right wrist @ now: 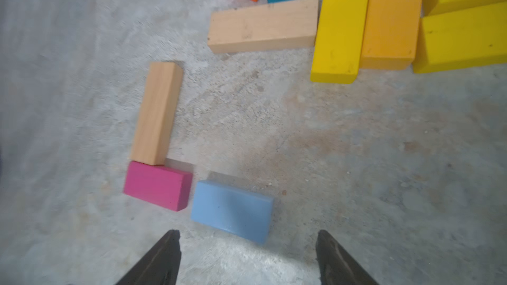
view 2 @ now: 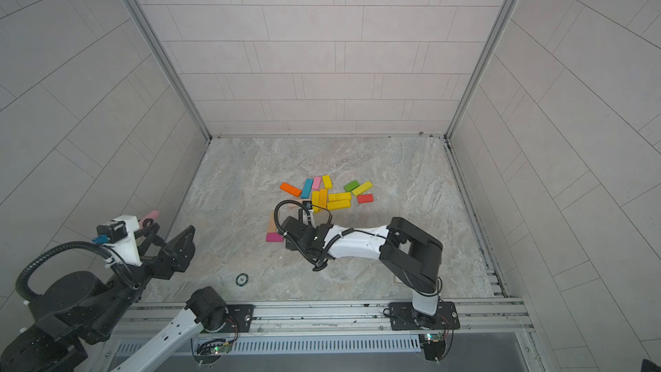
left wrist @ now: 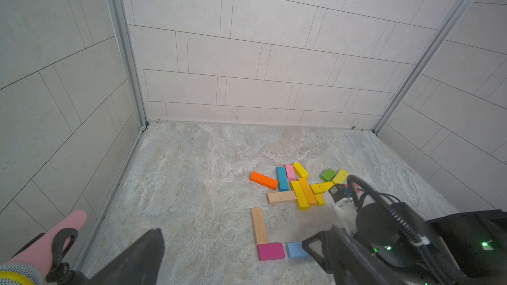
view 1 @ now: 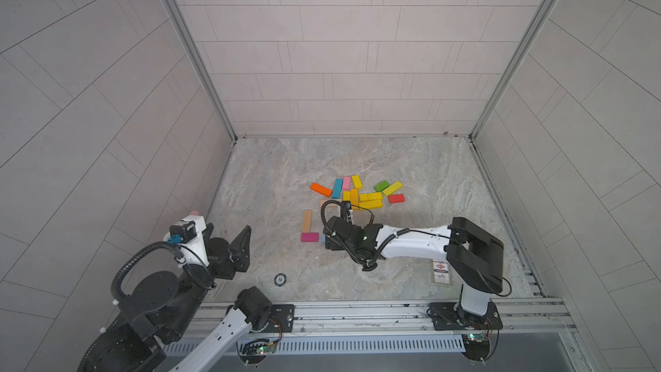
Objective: Assemble the letter h with building blocks
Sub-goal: Assemble the building block at the center of the board.
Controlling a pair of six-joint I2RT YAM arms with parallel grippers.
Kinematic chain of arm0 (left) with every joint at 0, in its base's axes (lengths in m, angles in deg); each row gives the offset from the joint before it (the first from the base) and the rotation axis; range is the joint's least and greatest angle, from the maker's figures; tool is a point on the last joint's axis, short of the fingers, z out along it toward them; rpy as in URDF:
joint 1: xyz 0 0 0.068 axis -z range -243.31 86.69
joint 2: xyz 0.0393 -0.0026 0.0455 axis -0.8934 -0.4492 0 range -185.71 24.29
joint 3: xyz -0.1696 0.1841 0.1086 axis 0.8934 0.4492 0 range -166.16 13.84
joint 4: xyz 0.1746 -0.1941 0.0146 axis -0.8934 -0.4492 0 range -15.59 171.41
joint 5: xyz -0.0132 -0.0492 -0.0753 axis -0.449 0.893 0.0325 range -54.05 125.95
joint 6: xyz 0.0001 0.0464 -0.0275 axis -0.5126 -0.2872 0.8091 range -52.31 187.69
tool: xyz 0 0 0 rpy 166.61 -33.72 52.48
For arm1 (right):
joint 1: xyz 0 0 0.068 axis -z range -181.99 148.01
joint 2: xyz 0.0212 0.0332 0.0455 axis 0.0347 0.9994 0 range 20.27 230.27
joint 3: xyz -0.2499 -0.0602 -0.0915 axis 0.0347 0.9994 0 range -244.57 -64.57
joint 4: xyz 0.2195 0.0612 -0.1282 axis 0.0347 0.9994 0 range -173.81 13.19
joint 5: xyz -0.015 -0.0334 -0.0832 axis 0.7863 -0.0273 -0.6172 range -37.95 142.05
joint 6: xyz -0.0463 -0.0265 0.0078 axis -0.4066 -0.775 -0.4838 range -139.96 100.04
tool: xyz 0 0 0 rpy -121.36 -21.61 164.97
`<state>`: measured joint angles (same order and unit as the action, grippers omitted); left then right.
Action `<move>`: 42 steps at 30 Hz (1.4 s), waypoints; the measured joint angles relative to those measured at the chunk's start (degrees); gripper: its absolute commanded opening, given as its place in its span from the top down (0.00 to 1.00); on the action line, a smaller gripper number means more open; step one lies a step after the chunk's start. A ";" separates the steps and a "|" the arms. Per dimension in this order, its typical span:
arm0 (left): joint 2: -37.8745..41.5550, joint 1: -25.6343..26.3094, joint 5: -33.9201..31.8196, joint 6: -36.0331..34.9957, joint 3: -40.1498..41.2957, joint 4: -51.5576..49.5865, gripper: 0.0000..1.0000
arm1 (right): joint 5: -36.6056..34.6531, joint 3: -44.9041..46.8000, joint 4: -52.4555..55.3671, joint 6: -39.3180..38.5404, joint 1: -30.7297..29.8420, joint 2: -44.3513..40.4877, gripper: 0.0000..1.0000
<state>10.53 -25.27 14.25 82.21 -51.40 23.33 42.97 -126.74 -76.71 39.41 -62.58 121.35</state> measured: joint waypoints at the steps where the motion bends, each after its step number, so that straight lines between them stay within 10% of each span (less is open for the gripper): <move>1: 0.00 0.00 0.00 0.00 0.00 0.00 0.00 | 2.38 1.42 -2.56 -0.28 1.05 -1.33 0.18; 15: 0.00 0.00 0.02 0.02 0.00 0.00 0.00 | 17.31 9.07 -14.03 0.52 4.76 -0.50 0.16; 42: 0.00 0.02 0.00 0.00 0.28 0.02 0.00 | 18.91 6.12 -16.79 1.77 4.24 4.37 0.17</move>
<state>10.53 -25.24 14.25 82.21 -51.11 23.35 61.88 -120.62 -93.50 41.18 -58.34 125.72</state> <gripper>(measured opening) 0.998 0.829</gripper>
